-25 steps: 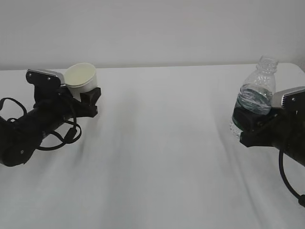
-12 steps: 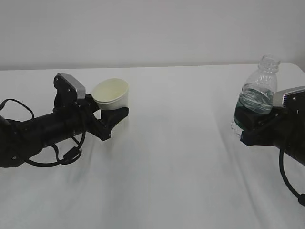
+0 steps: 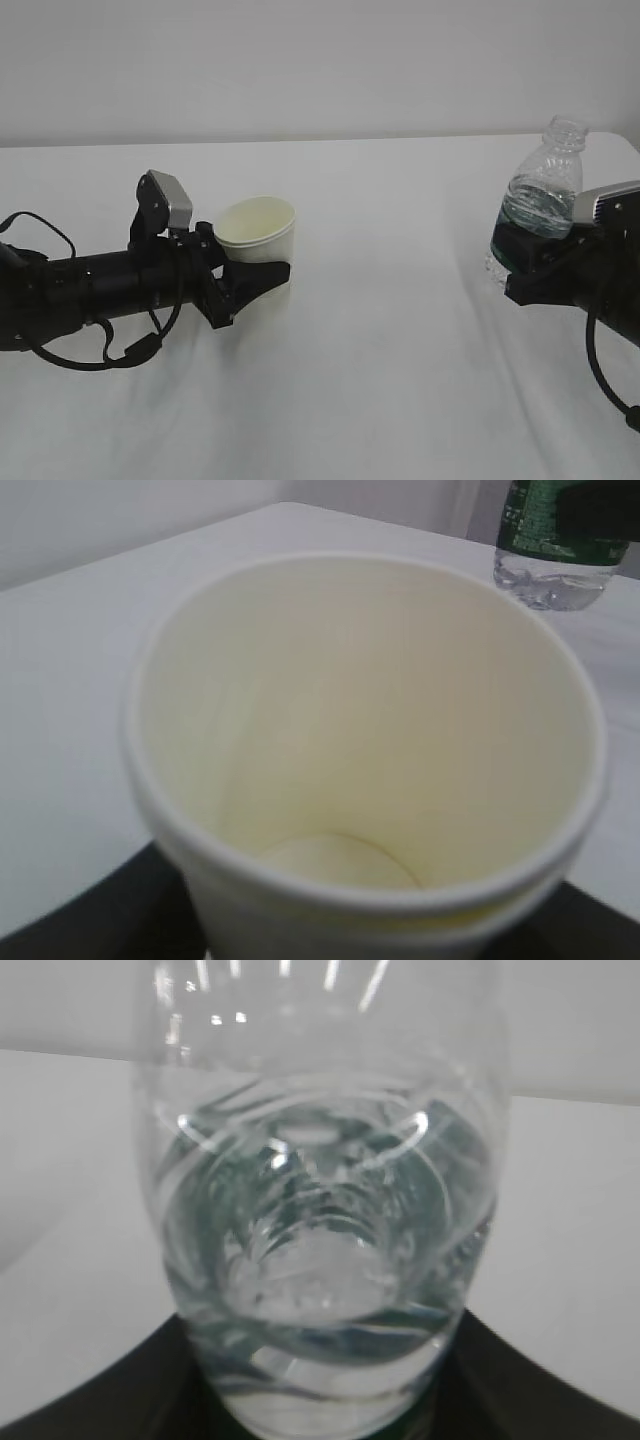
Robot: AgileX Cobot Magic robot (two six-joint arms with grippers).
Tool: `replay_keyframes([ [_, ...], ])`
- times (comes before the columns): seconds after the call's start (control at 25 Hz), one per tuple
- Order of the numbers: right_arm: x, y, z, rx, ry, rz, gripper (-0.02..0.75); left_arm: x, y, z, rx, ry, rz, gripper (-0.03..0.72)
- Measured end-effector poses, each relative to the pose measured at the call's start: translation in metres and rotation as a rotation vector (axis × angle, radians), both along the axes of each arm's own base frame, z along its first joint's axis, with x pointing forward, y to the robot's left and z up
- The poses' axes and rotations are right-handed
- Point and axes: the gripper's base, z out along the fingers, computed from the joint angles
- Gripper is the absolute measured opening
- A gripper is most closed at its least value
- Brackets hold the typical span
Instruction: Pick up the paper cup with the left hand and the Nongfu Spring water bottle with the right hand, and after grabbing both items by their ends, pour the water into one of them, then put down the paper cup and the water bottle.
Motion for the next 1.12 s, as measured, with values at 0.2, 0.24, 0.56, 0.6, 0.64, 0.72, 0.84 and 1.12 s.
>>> replay_keyframes([
  [0.2, 0.0, 0.0, 0.0, 0.0, 0.0, 0.0, 0.375, -0.006, -0.006, -0.001, 0.007, 0.013, -0.056, 0.452],
  [0.24, 0.0, 0.0, 0.0, 0.0, 0.0, 0.0, 0.375, -0.007, -0.01, -0.001, 0.007, 0.014, -0.069, 0.452],
  [0.56, -0.001, 0.002, 0.0, -0.03, -0.009, 0.027, 0.375, -0.014, -0.043, 0.006, -0.015, 0.0, -0.166, 0.452],
  [0.6, -0.001, 0.002, 0.0, -0.032, -0.009, 0.028, 0.375, -0.014, -0.047, 0.008, -0.019, -0.002, -0.181, 0.452],
  [0.64, -0.001, 0.002, 0.0, -0.034, -0.01, 0.029, 0.375, -0.014, -0.05, 0.009, -0.023, -0.004, -0.191, 0.452],
  [0.72, -0.001, 0.002, 0.0, -0.038, -0.009, 0.033, 0.375, -0.014, -0.055, 0.011, -0.027, -0.009, -0.209, 0.452],
  [0.84, -0.005, 0.002, 0.0, -0.039, -0.007, 0.039, 0.375, -0.016, -0.059, 0.012, -0.027, -0.006, -0.231, 0.452],
  [1.12, -0.015, 0.0, 0.021, -0.072, -0.009, 0.034, 0.375, -0.024, -0.07, 0.011, -0.025, -0.002, -0.272, 0.452],
])
